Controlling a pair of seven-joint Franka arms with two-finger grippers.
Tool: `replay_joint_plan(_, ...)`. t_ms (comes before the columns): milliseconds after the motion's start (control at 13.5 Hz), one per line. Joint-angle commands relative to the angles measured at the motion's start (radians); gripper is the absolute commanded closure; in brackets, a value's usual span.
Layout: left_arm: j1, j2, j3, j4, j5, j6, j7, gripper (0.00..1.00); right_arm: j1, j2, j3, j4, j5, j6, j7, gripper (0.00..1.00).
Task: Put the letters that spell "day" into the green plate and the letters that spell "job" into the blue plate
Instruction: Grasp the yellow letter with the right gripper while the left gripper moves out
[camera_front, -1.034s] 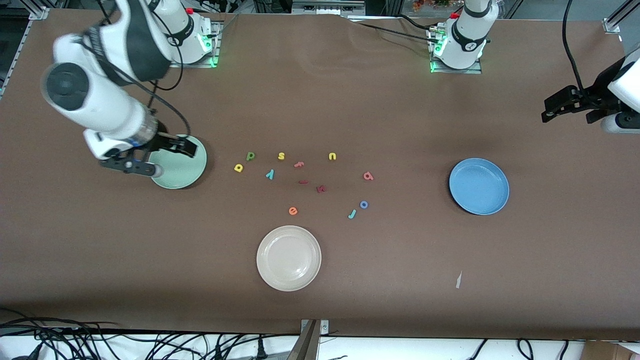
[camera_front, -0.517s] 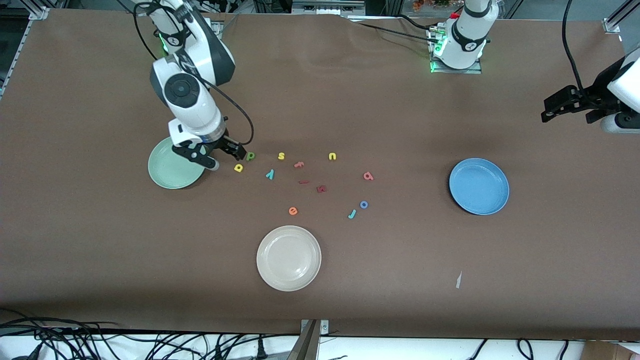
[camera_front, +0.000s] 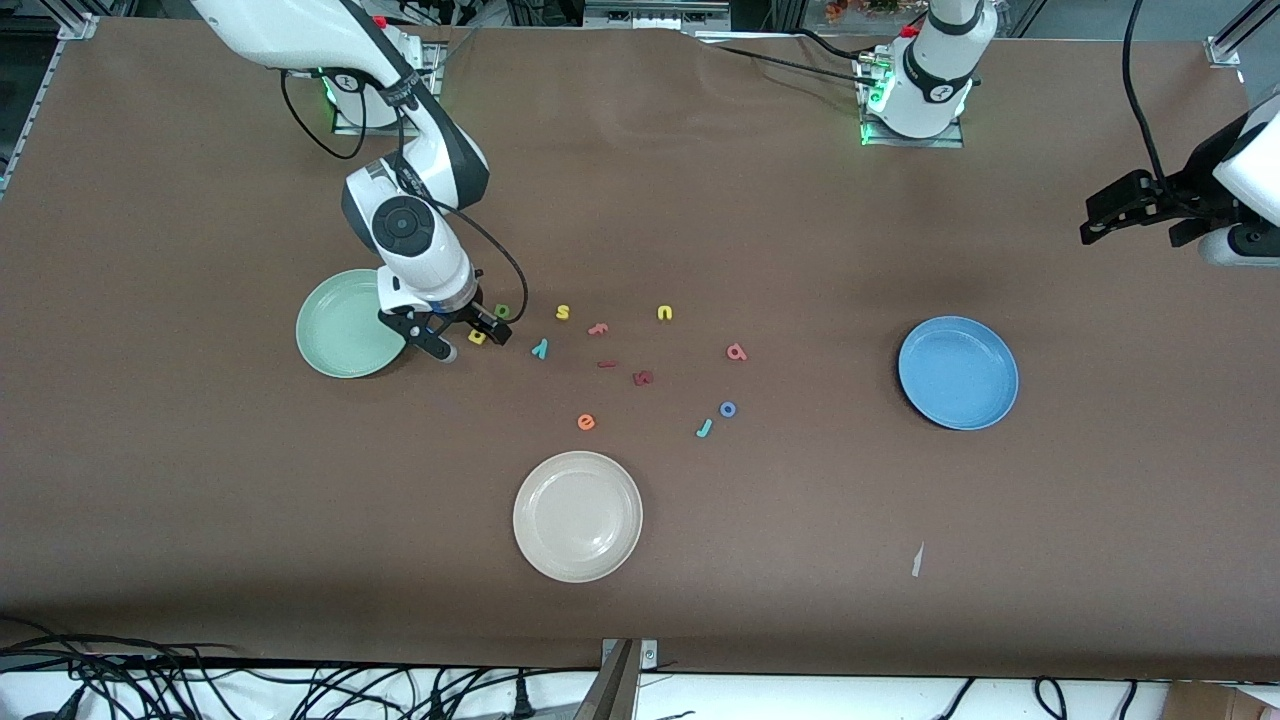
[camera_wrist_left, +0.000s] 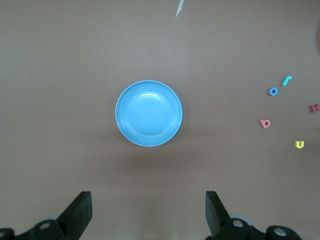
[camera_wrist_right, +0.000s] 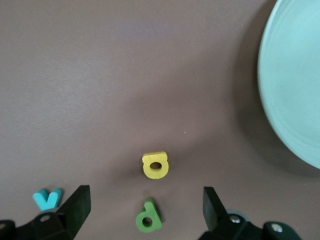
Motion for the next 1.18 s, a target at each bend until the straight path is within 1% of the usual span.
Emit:
replay_joint_plan(0, -0.005, 0.013, 0.002, 0.033, -0.024, -0.020, -0.008, 0.00, 0.002, 0.045, -0.003, 0.006, -0.032, 0.043, 0.030, 0.01)
replay_joint_plan(148, -0.005, 0.013, 0.000, 0.033, -0.026, -0.019, -0.008, 0.00, 0.007, 0.059, -0.006, 0.008, -0.041, 0.052, 0.030, 0.02)
replay_joint_plan(295, -0.013, 0.015, -0.001, 0.041, -0.026, -0.018, -0.002, 0.00, 0.008, 0.074, -0.013, 0.014, -0.049, 0.064, 0.030, 0.06)
replay_joint_plan(369, -0.020, 0.021, -0.001, 0.050, -0.029, -0.016, -0.002, 0.00, 0.007, 0.079, -0.027, 0.014, -0.067, 0.075, 0.030, 0.08)
replay_joint_plan(443, -0.020, 0.035, -0.001, 0.051, -0.047, -0.012, -0.004, 0.00, 0.008, 0.090, -0.038, 0.014, -0.086, 0.087, 0.030, 0.13)
replay_joint_plan(517, -0.027, 0.038, -0.001, 0.053, -0.053, -0.012, 0.001, 0.00, 0.005, 0.099, -0.039, 0.014, -0.089, 0.094, 0.030, 0.25)
replay_joint_plan(664, -0.030, 0.052, -0.018, 0.051, -0.085, -0.006, 0.002, 0.00, 0.008, 0.102, -0.039, 0.014, -0.089, 0.095, 0.028, 0.57)
replay_joint_plan(738, -0.030, 0.059, -0.023, 0.048, -0.102, 0.008, 0.004, 0.00, 0.008, 0.101, -0.039, 0.014, -0.089, 0.094, 0.028, 0.69)
replay_joint_plan(812, -0.030, 0.072, -0.026, 0.044, -0.130, 0.025, 0.004, 0.00, 0.008, 0.100, -0.039, 0.014, -0.089, 0.092, 0.030, 0.79)
replay_joint_plan(886, -0.033, 0.084, -0.026, 0.042, -0.159, 0.036, 0.005, 0.00, 0.008, 0.096, -0.039, 0.014, -0.090, 0.091, 0.028, 0.87)
replay_joint_plan(960, -0.051, 0.096, -0.026, 0.041, -0.167, 0.057, 0.004, 0.00, 0.008, 0.091, -0.039, 0.014, -0.090, 0.088, 0.022, 0.91)
replay_joint_plan(1107, -0.100, 0.128, -0.024, 0.038, -0.158, 0.098, -0.001, 0.00, 0.007, 0.058, -0.041, 0.017, -0.090, 0.066, 0.004, 0.94)
